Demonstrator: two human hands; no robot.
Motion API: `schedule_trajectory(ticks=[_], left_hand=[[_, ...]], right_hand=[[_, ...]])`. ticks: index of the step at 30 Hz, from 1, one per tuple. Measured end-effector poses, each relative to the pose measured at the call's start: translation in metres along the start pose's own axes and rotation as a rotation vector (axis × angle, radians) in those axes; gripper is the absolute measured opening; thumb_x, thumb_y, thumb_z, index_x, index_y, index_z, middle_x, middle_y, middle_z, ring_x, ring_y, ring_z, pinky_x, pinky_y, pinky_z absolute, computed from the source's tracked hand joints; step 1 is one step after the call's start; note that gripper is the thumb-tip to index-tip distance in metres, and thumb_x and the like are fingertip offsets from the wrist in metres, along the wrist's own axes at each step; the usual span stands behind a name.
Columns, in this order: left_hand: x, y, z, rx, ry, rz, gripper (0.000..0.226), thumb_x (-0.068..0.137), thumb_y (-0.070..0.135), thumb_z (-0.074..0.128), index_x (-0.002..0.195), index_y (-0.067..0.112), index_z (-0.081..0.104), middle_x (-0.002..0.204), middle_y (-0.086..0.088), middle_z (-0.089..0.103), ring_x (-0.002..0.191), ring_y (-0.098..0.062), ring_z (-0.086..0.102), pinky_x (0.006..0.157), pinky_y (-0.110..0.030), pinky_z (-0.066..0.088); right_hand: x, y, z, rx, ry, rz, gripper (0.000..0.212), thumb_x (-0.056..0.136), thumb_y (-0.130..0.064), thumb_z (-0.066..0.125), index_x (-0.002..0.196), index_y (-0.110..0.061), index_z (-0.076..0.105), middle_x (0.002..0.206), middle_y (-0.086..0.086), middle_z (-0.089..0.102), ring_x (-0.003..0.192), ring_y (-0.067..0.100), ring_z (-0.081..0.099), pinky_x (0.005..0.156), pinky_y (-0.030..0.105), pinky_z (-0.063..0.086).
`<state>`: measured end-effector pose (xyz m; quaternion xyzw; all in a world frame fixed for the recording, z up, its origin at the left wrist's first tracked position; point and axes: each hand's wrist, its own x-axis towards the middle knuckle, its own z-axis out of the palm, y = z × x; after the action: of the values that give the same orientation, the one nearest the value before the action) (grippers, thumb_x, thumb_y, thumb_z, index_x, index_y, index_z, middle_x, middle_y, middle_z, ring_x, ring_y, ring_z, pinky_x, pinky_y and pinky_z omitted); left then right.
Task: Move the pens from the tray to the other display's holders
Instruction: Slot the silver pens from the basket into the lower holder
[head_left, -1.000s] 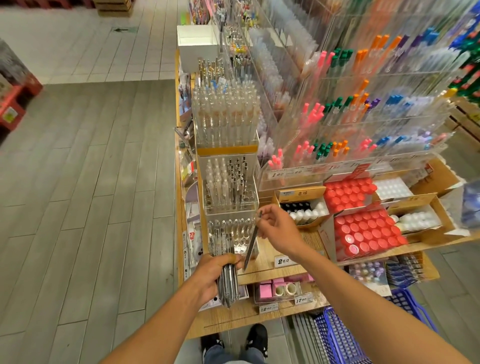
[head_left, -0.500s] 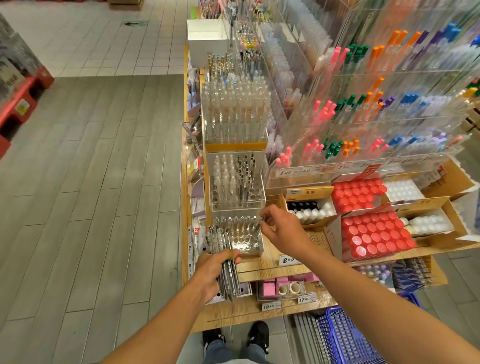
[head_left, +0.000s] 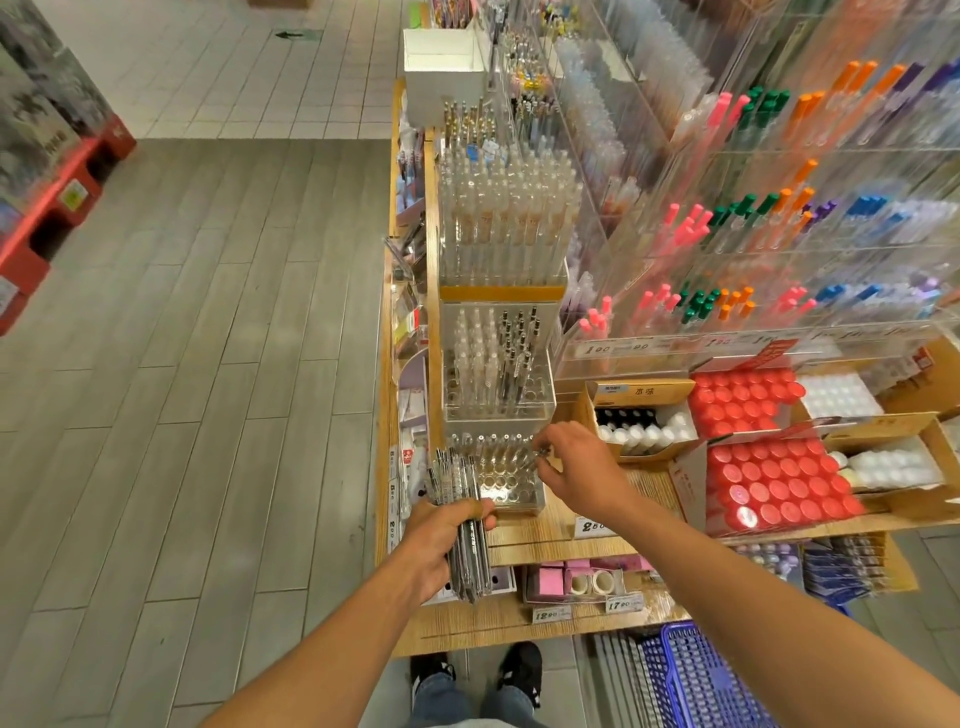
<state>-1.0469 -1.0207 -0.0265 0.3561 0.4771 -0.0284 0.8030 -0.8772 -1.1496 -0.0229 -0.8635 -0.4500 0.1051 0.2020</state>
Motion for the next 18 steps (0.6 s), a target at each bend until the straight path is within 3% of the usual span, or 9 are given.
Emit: schedule_trajectory(ticks=[2, 7, 13, 16, 18], left_hand=[[0.0, 0.001, 0.0, 0.004, 0.0, -0.001, 0.056, 0.076, -0.004, 0.077, 0.125, -0.013, 0.053, 0.103, -0.029, 0.071, 0.071, -0.024, 0.072, 0.057, -0.033, 0.061], [0.002, 0.001, 0.001, 0.047, -0.021, -0.01, 0.044, 0.079, -0.001, 0.076, 0.117, -0.013, 0.06, 0.085, -0.021, 0.073, 0.065, -0.021, 0.071, 0.059, -0.034, 0.059], [0.002, 0.002, 0.005, 0.051, -0.064, -0.005, 0.028, 0.08, -0.003, 0.074, 0.105, -0.014, 0.068, 0.089, -0.021, 0.074, 0.067, -0.021, 0.072, 0.059, -0.033, 0.06], [0.002, 0.002, 0.007, 0.048, -0.097, 0.007, 0.026, 0.079, -0.006, 0.074, 0.103, -0.013, 0.067, 0.093, -0.021, 0.074, 0.074, -0.023, 0.073, 0.059, -0.031, 0.061], [0.001, 0.001, 0.009, 0.069, -0.127, 0.022, 0.018, 0.08, -0.008, 0.071, 0.098, -0.01, 0.068, 0.091, -0.022, 0.074, 0.074, -0.025, 0.071, 0.063, -0.032, 0.06]], right_hand=[[0.002, -0.002, 0.002, -0.036, 0.005, -0.035, 0.016, 0.089, -0.017, 0.062, 0.105, -0.016, 0.064, 0.1, -0.002, 0.062, 0.095, 0.015, 0.054, 0.081, 0.029, 0.047], [0.006, -0.008, 0.008, -0.119, 0.053, -0.092, 0.017, 0.084, -0.006, 0.066, 0.101, -0.008, 0.071, 0.095, 0.005, 0.062, 0.087, 0.024, 0.058, 0.072, 0.032, 0.049], [0.0, -0.014, 0.008, -0.15, 0.103, -0.039, 0.022, 0.084, -0.012, 0.067, 0.107, -0.012, 0.069, 0.096, 0.002, 0.061, 0.089, 0.022, 0.053, 0.076, 0.032, 0.046], [-0.005, -0.027, 0.002, 0.152, 0.104, 0.103, 0.016, 0.088, -0.024, 0.068, 0.103, -0.018, 0.068, 0.09, -0.008, 0.059, 0.082, 0.01, 0.053, 0.073, 0.023, 0.041], [-0.005, -0.038, -0.004, 0.52, -0.103, 0.234, 0.015, 0.09, -0.03, 0.067, 0.1, -0.019, 0.067, 0.086, -0.01, 0.062, 0.075, 0.004, 0.058, 0.069, 0.019, 0.044]])
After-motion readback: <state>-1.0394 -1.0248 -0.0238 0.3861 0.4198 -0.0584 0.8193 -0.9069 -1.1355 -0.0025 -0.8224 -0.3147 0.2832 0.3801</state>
